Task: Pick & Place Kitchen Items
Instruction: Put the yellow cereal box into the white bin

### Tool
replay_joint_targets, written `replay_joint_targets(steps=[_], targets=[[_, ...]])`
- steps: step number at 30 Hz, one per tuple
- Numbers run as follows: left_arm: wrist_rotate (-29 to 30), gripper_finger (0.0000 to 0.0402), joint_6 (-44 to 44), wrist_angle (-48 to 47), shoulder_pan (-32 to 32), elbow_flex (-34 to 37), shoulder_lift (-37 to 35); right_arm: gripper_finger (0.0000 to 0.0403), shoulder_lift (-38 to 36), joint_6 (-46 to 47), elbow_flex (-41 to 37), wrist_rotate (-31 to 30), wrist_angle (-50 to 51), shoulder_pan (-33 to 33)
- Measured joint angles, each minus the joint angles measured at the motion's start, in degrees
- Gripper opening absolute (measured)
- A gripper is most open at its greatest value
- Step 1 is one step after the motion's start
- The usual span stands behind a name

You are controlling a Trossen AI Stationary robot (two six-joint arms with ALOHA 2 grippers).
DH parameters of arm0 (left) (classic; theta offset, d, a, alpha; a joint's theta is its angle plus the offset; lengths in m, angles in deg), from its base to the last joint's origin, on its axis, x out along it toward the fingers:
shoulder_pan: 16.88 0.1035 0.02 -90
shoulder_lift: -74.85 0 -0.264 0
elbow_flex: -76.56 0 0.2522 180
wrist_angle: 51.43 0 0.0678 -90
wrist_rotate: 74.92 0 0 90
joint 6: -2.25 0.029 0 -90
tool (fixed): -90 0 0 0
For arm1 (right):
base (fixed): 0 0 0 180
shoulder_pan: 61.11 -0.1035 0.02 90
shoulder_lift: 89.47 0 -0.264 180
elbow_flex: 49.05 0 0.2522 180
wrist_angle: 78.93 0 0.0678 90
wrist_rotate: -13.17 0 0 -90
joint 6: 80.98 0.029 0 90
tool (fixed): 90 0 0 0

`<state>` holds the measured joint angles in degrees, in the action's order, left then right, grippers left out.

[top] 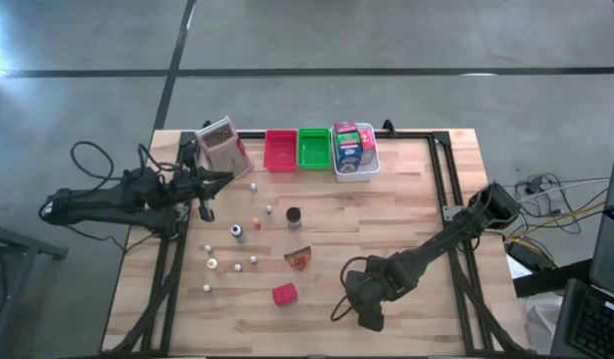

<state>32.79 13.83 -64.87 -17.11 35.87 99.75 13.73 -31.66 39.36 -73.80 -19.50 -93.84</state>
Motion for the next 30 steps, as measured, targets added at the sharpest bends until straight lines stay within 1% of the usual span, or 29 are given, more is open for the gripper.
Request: replay_joint_targets(steps=[10,30], targets=[[0.0,0.0039,0.0,0.0,0.0,0.0,0.0,0.0221,0.0,0.0,0.0,0.0,0.1,0.0],[0.0,0.0039,0.0,0.0,0.0,0.0,0.0,0.0192,0.0,0.2,0.2,0.0,0.5,0.1]])
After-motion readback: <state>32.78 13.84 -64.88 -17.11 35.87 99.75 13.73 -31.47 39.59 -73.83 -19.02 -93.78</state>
